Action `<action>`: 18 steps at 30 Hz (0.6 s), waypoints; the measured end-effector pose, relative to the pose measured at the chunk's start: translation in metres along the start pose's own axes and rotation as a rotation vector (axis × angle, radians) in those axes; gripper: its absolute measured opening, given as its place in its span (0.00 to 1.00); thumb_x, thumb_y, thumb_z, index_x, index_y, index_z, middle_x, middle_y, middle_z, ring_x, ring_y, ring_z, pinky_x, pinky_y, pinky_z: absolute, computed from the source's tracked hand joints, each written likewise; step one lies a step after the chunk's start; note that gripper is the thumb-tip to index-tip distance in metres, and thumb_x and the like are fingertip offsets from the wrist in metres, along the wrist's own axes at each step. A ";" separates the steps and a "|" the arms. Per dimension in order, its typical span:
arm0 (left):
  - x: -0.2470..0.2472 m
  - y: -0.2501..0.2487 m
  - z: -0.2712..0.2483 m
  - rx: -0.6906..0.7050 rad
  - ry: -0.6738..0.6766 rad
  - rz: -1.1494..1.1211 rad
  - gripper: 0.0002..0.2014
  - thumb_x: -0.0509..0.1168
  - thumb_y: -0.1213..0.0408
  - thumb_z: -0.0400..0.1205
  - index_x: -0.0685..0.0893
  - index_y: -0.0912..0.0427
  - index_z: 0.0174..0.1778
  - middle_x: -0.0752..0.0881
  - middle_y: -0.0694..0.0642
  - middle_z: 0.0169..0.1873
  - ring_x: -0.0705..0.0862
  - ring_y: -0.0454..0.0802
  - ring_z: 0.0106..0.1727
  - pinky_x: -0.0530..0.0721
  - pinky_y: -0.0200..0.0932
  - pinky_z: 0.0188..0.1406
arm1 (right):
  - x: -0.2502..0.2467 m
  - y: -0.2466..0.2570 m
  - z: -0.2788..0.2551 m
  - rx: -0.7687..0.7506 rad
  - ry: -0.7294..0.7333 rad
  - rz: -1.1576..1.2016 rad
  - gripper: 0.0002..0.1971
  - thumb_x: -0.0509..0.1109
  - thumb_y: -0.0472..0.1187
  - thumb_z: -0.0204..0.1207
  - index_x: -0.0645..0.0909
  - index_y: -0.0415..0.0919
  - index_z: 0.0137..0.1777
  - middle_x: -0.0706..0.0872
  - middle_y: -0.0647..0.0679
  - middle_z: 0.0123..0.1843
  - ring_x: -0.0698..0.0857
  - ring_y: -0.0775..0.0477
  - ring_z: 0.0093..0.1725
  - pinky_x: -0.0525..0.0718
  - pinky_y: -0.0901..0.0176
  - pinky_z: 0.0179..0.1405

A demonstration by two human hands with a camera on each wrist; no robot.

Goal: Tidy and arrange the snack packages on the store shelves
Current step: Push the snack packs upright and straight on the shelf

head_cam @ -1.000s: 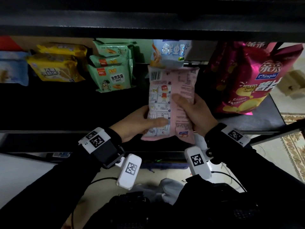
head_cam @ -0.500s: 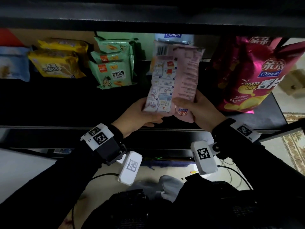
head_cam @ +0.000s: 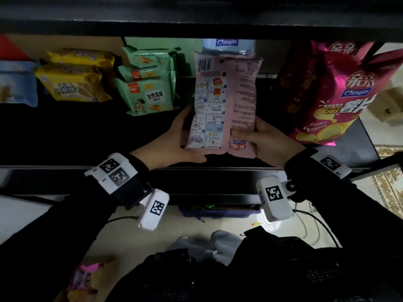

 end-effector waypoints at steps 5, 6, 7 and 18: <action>-0.005 -0.030 0.001 0.206 -0.017 0.408 0.73 0.86 0.53 0.56 0.25 0.27 0.69 0.38 0.31 0.75 0.44 0.19 0.75 0.50 0.19 0.72 | 0.004 0.006 -0.001 -0.007 -0.005 0.031 0.32 0.67 0.36 0.71 0.65 0.44 0.77 0.83 0.45 0.67 0.84 0.48 0.64 0.85 0.60 0.56; -0.003 -0.039 0.000 0.264 -0.009 0.483 0.73 0.86 0.49 0.55 0.25 0.28 0.70 0.37 0.31 0.76 0.39 0.18 0.75 0.45 0.17 0.72 | 0.003 0.010 -0.001 -0.026 -0.024 0.042 0.35 0.67 0.35 0.71 0.62 0.45 0.79 0.82 0.44 0.68 0.84 0.48 0.65 0.85 0.60 0.56; 0.000 -0.046 -0.002 0.308 0.007 0.553 0.73 0.85 0.46 0.54 0.25 0.27 0.71 0.36 0.33 0.77 0.35 0.19 0.76 0.42 0.19 0.73 | 0.002 0.013 0.000 -0.045 -0.037 0.066 0.38 0.67 0.34 0.71 0.58 0.47 0.82 0.82 0.44 0.69 0.83 0.48 0.66 0.85 0.59 0.56; -0.006 -0.107 -0.031 0.679 -0.152 0.493 0.35 0.74 0.60 0.76 0.67 0.63 0.76 0.66 0.62 0.78 0.63 0.58 0.82 0.63 0.58 0.81 | 0.002 0.034 -0.014 -0.002 -0.011 0.242 0.25 0.66 0.50 0.72 0.76 0.47 0.71 0.89 0.48 0.57 0.88 0.49 0.55 0.88 0.52 0.54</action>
Point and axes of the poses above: each hand's wrist, its own z-axis towards the middle knuckle, its own x-axis out of the palm, y = z × x, the point moved 9 cm from there along z, towards the middle knuckle
